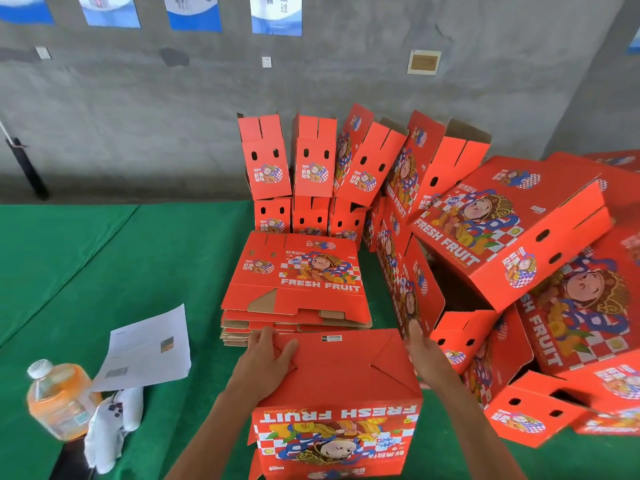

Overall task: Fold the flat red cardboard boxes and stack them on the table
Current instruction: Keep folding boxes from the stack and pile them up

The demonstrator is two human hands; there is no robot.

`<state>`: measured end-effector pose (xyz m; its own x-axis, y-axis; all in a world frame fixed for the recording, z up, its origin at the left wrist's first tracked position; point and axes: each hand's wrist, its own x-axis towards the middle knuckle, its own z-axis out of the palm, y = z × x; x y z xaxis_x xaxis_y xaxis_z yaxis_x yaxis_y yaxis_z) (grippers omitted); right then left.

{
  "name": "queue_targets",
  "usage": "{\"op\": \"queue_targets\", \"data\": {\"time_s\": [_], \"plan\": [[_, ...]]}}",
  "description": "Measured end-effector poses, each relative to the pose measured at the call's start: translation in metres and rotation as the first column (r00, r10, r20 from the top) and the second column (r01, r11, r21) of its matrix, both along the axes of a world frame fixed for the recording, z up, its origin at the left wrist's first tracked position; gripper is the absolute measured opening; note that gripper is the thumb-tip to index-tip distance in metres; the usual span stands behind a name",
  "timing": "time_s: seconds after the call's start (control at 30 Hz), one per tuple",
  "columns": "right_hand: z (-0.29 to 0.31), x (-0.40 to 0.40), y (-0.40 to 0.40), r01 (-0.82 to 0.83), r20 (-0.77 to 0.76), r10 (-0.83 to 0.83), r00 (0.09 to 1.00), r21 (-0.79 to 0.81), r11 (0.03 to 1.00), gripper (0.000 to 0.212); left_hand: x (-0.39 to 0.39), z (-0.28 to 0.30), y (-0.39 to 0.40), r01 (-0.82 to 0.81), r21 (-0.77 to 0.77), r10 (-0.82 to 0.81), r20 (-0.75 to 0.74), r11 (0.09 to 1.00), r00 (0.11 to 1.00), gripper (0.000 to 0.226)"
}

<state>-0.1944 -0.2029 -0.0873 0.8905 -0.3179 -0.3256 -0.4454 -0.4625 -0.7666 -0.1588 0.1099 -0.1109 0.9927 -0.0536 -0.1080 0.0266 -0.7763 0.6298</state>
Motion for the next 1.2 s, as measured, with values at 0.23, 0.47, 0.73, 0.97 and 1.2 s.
{"op": "queue_targets", "data": {"time_s": [0.23, 0.47, 0.73, 0.97, 1.2], "plan": [[-0.021, -0.007, -0.021, 0.106, -0.646, 0.144, 0.749, 0.331, 0.938, 0.1, 0.012, 0.003, 0.002, -0.088, -0.139, 0.079, -0.068, 0.986, 0.995, 0.036], [-0.023, -0.016, -0.01, 0.128, -0.582, 0.145, 0.8, 0.401, 0.907, 0.08, 0.01, 0.031, 0.013, -0.128, -0.162, 0.14, 0.066, 0.978, 0.988, 0.026], [0.109, 0.005, -0.012, -0.147, -0.048, 0.179, 0.983, 0.384, 0.911, 0.065, 0.029, 0.118, 0.031, -0.218, -0.412, 0.364, 0.317, 0.884, 0.876, 0.046], [0.194, 0.01, -0.009, -0.395, 0.414, 0.384, 0.825, -0.063, 0.917, 0.055, 0.058, 0.156, -0.01, 0.267, -0.378, -0.043, 0.507, 0.887, 0.861, 0.037], [0.205, 0.01, -0.006, 0.018, 0.46, 0.513, 0.725, -0.757, 0.653, 0.057, 0.048, 0.187, -0.125, 0.546, -0.514, -0.317, 0.468, 0.662, 0.825, 0.065]]}}
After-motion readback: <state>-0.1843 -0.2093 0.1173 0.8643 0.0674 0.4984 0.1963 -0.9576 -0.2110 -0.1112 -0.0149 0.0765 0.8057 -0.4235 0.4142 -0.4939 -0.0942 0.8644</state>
